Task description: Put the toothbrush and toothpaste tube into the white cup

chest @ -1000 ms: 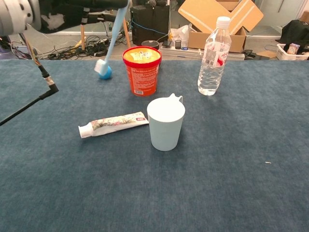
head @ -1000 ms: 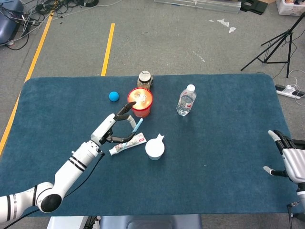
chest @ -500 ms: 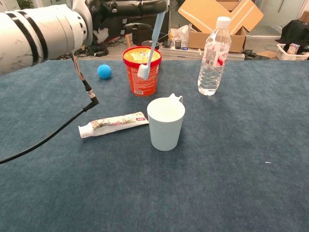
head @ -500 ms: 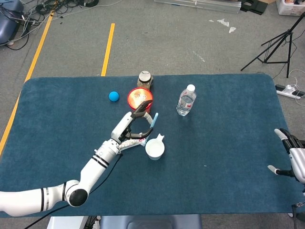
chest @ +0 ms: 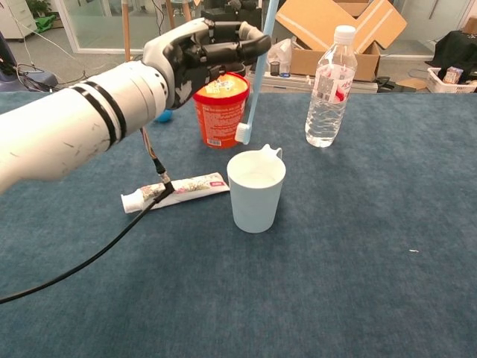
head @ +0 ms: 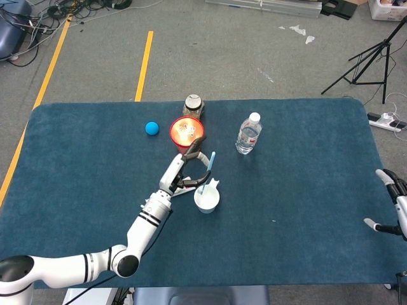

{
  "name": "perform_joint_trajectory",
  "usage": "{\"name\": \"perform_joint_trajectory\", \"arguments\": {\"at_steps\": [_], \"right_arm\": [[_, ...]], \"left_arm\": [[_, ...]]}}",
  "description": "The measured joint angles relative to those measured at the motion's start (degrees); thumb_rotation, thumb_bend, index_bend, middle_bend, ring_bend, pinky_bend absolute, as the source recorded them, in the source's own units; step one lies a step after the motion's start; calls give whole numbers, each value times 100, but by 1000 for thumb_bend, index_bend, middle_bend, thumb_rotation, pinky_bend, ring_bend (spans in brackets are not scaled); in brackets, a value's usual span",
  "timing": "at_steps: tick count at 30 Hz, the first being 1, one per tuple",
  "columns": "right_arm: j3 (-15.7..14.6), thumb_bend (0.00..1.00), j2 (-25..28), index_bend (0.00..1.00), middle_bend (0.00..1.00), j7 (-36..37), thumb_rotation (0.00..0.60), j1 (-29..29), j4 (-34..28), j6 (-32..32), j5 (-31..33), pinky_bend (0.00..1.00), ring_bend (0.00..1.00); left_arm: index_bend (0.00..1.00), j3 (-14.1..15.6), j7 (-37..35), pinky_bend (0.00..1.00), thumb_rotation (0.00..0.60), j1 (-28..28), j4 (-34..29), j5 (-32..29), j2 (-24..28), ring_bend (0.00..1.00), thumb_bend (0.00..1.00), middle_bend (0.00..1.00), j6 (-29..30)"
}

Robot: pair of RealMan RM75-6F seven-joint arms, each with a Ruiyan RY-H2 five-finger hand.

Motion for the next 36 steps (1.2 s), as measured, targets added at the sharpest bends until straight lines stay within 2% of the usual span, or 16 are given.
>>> {"name": "perform_joint_trajectory", "arguments": {"at_steps": [23, 31, 36], "right_arm": [[54, 0, 38, 56, 95, 12, 600, -14, -7, -78, 138, 576, 133], [69, 0, 36, 55, 95, 3, 600, -9, -4, -113, 178, 576, 133], [74, 0, 36, 56, 95, -2, 600, -10, -2, -120, 184, 576, 133]], "left_arm": [[579, -40, -205, 0, 600, 19, 582, 278, -691, 0, 363, 66, 7], [548, 5, -303, 0, 600, 30, 880, 377, -887, 0, 363, 66, -51], [494, 49, -384, 0, 600, 59, 962, 465, -935, 0, 362, 67, -99]]}}
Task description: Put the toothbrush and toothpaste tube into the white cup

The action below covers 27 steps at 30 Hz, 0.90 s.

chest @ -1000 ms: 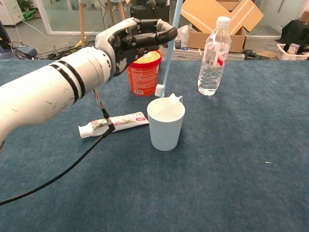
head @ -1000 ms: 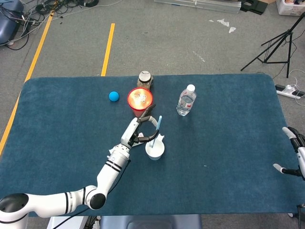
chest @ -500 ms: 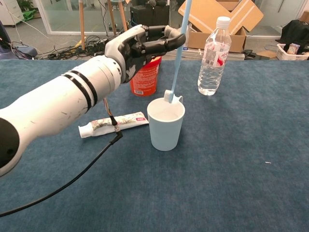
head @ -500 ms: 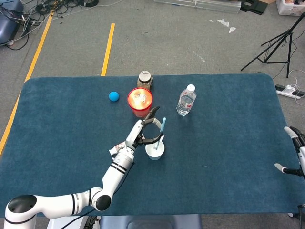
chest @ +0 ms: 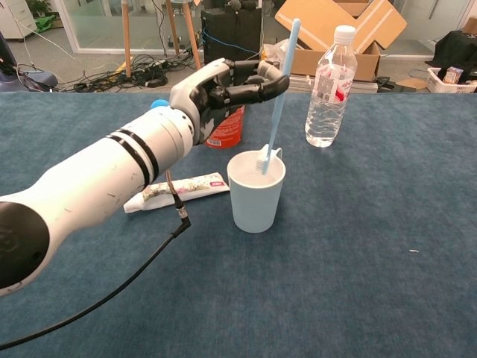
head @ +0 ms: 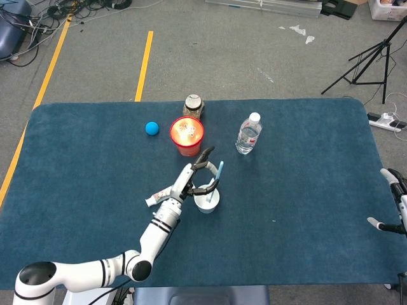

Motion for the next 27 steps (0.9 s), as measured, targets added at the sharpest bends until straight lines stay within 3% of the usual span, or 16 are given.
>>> {"name": "perform_joint_trajectory", "arguments": {"at_steps": [18, 27], "right_arm": [[6, 0, -2, 56, 95, -17, 600, -1, -5, -12, -13, 576, 133], [-2, 0, -34, 56, 95, -118, 600, -1, -26, 10, -38, 576, 133]], "left_arm": [[393, 159, -96, 0, 600, 165, -161, 280, 171, 0, 363, 66, -94], [312, 423, 593, 0, 600, 535, -1060, 348, 996, 0, 363, 66, 51]]}}
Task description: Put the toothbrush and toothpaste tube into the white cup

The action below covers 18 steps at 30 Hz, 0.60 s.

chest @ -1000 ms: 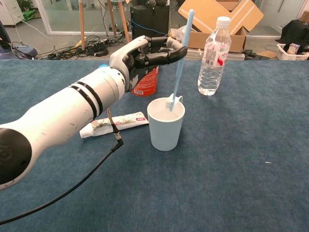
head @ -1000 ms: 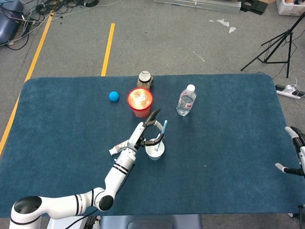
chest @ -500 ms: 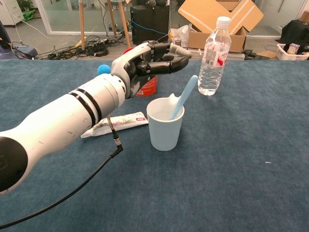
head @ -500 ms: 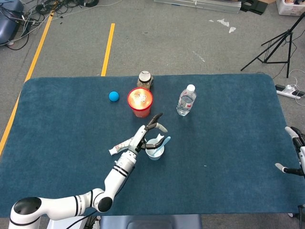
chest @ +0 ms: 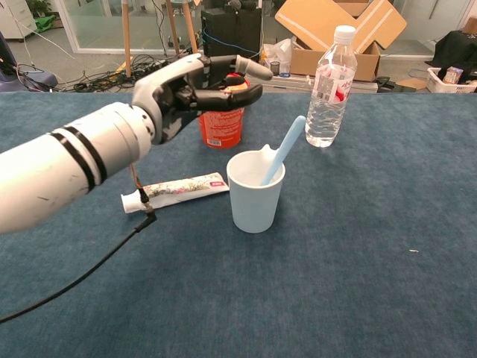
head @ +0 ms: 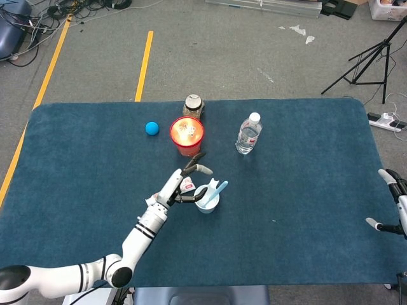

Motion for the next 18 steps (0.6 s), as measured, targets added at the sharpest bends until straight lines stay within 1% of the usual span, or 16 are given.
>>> {"name": "perform_joint_trajectory", "arguments": {"at_steps": [6, 10, 13, 14, 18], "right_arm": [[-3, 0, -51, 55, 95, -168, 600, 21, -30, -23, 28, 576, 133], [-3, 0, -85, 56, 95, -273, 600, 34, -48, -35, 51, 576, 133], [-2, 0, -108, 56, 95, -345, 600, 41, -62, -42, 70, 576, 133], [-2, 0, -116, 56, 95, -367, 600, 45, -66, -45, 77, 576, 133], [3, 0, -149, 55, 95, -461, 600, 64, -74, -76, 122, 576, 133]], "left_arm": [[301, 225, 1142, 0, 600, 257, -1072, -336, 993, 0, 362, 66, -13], [287, 423, 2095, 0, 600, 410, -1867, -892, 1839, 0, 362, 66, -34], [278, 569, 2719, 0, 600, 485, -2269, -1306, 2354, 0, 354, 66, 2], [274, 615, 2900, 0, 600, 500, -2341, -1405, 2451, 0, 333, 64, 29], [254, 816, 3672, 0, 600, 520, -2524, -1866, 2674, 0, 157, 47, 181]]}}
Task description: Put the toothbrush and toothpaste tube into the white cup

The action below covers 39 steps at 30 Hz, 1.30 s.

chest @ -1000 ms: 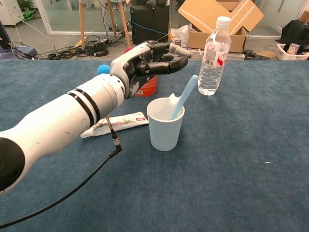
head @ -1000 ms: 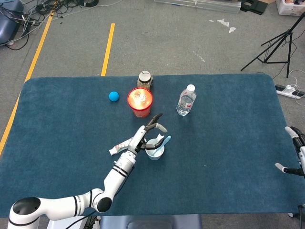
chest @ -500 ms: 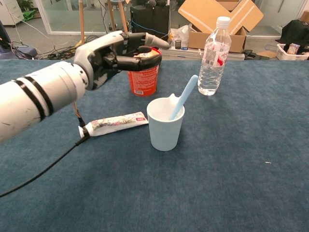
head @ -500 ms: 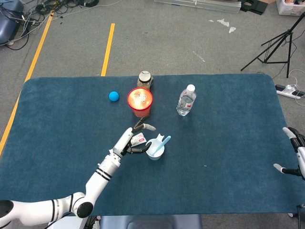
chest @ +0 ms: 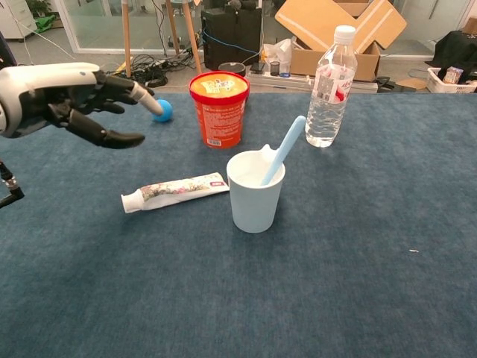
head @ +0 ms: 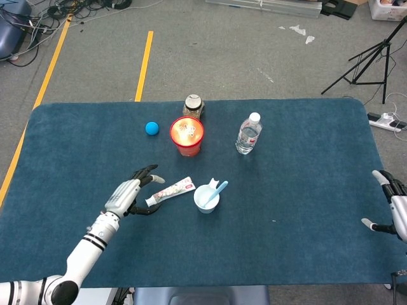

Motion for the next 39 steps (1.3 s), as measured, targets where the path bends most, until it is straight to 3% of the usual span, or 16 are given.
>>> {"name": "perform_joint_trajectory", "arguments": {"at_steps": [7, 25, 39], "right_arm": [[9, 0, -12, 56, 95, -36, 600, 19, -5, -33, 38, 576, 133], [-6, 0, 16, 56, 95, 51, 600, 0, 0, -5, -31, 576, 133], [3, 0, 23, 56, 96, 65, 600, 6, 5, -15, -12, 576, 133]], "left_arm": [[228, 83, 405, 0, 600, -142, 90, -968, -34, 0, 73, 36, -26], [267, -151, 1161, 0, 600, -969, 1271, -2575, -1117, 0, 73, 35, -167], [304, -90, 1790, 0, 600, -1237, 2115, -3073, -1747, 0, 73, 35, 116]]}}
